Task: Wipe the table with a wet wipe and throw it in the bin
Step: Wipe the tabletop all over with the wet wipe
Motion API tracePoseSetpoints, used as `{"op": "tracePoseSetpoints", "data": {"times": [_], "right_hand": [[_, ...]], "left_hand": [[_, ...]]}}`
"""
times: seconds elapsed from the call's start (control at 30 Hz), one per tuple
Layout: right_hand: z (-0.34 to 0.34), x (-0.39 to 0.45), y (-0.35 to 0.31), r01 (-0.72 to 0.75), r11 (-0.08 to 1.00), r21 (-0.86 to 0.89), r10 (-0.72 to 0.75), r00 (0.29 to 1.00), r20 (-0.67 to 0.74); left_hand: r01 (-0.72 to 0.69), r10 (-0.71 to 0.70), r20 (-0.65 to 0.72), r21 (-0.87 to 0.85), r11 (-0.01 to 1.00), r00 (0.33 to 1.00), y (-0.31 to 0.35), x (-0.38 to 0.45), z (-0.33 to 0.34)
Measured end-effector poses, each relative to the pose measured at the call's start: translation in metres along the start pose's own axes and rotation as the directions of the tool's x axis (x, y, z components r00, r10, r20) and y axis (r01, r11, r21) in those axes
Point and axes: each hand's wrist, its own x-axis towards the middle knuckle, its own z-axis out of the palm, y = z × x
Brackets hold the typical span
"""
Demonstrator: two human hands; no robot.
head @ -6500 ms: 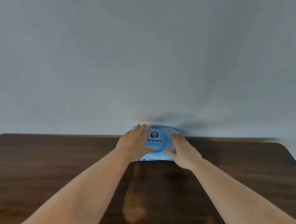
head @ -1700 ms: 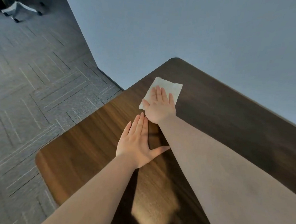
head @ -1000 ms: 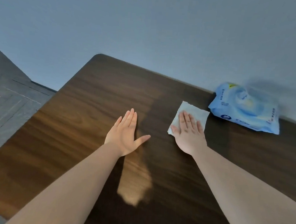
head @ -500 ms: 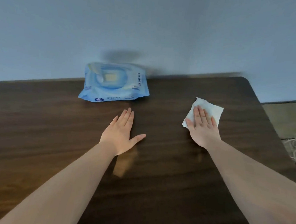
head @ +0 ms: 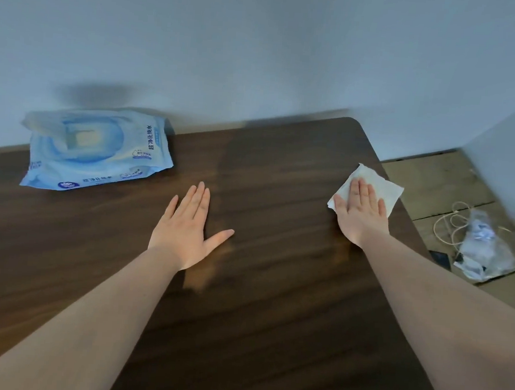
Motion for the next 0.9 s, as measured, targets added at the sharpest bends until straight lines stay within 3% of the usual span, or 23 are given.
{"op": "tracePoseSetpoints", "data": {"times": [0.13,0.27,0.47,0.6,0.9], "right_hand": [[0.005,-0.014,-0.030,0.068,0.997,-0.021,-0.067,0.997,0.023],[0.021,-0.043,-0.096,0.248,0.968,-0.027,-0.246,0.968,0.050],[0.058,-0.100,-0.237,0.576,0.809,-0.116,-0.568,0.817,0.098],[0.087,-0.153,-0.337,0.737,0.660,-0.149,-0.719,0.676,0.160],[0.148,-0.247,-0.510,0.890,0.421,-0.174,-0.867,0.452,0.209]], "left_hand": [[0.009,-0.008,0.023,-0.058,0.998,1.000,-0.005,-0.008,-0.004],[0.057,-0.054,0.035,-0.117,0.991,0.998,-0.041,-0.037,-0.007],[0.262,-0.273,-0.046,-0.164,0.951,0.961,-0.140,-0.120,0.001],[0.440,-0.456,-0.048,-0.193,0.877,0.888,-0.207,-0.192,0.023],[0.758,-0.770,0.055,-0.231,0.609,0.636,-0.336,-0.343,0.077]]}}
